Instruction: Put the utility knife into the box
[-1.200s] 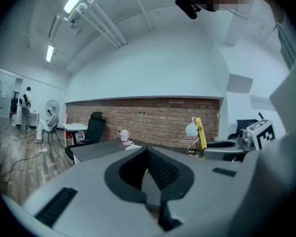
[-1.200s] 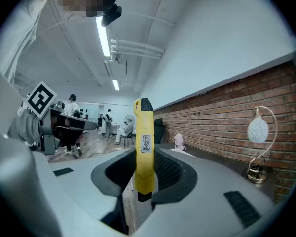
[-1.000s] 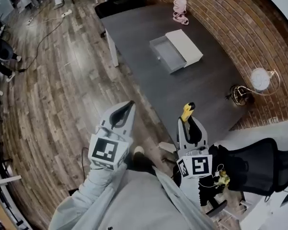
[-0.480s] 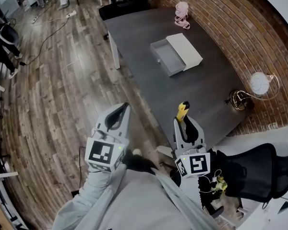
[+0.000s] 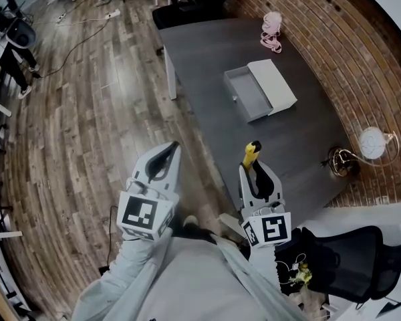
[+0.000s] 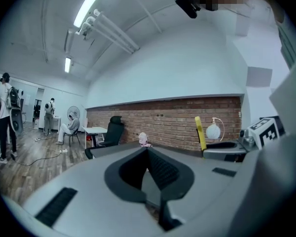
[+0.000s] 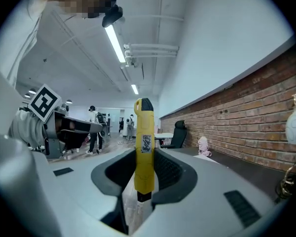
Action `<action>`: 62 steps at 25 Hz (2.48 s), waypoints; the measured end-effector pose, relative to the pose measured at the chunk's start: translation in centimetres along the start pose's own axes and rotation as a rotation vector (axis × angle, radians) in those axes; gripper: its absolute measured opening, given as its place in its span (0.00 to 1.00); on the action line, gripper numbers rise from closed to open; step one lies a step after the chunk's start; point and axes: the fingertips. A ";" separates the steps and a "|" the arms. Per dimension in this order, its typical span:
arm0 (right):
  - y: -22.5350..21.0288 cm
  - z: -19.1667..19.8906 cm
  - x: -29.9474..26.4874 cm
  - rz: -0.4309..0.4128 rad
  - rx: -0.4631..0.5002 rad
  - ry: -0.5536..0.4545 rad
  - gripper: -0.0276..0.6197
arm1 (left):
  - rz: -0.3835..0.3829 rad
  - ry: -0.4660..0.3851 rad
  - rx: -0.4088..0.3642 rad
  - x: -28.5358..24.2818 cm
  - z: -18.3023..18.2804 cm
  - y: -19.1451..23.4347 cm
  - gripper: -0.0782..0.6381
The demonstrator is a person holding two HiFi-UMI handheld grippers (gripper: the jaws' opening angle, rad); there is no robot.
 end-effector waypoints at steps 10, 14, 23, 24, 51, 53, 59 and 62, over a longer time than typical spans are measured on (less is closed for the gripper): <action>-1.1 -4.4 -12.2 0.042 -0.021 0.013 0.24 | 0.068 0.007 -0.021 -8.6 -3.6 9.6 0.13; -1.2 -6.2 -16.9 0.081 -0.036 0.019 0.24 | 0.101 0.010 -0.049 -11.5 -5.3 14.0 0.14; -2.1 -6.5 -22.9 0.209 -0.095 0.062 0.24 | 0.180 0.039 -0.081 -16.1 -5.9 20.7 0.13; -2.3 -6.4 -23.1 0.224 -0.101 0.068 0.24 | 0.186 0.046 -0.080 -16.4 -5.8 21.0 0.14; -22.2 -5.0 -28.3 0.505 -0.273 0.095 0.24 | 0.488 0.074 -0.214 -39.7 -13.6 13.6 0.14; -23.2 -4.9 -28.0 0.531 -0.286 0.099 0.24 | 0.520 0.081 -0.227 -41.0 -14.1 12.6 0.14; -25.3 -4.3 -26.9 0.597 -0.314 0.107 0.24 | 0.597 0.087 -0.265 -43.8 -15.6 9.7 0.14; -25.6 -4.0 -25.9 0.647 -0.323 0.119 0.24 | 0.656 0.082 -0.286 -44.6 -16.1 8.2 0.14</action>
Point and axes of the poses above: the fingertips, and each gripper's own axes: x backward along the fingers, y to its left, z out of its underside, and after that the axes turned 13 degrees about y, right-handed
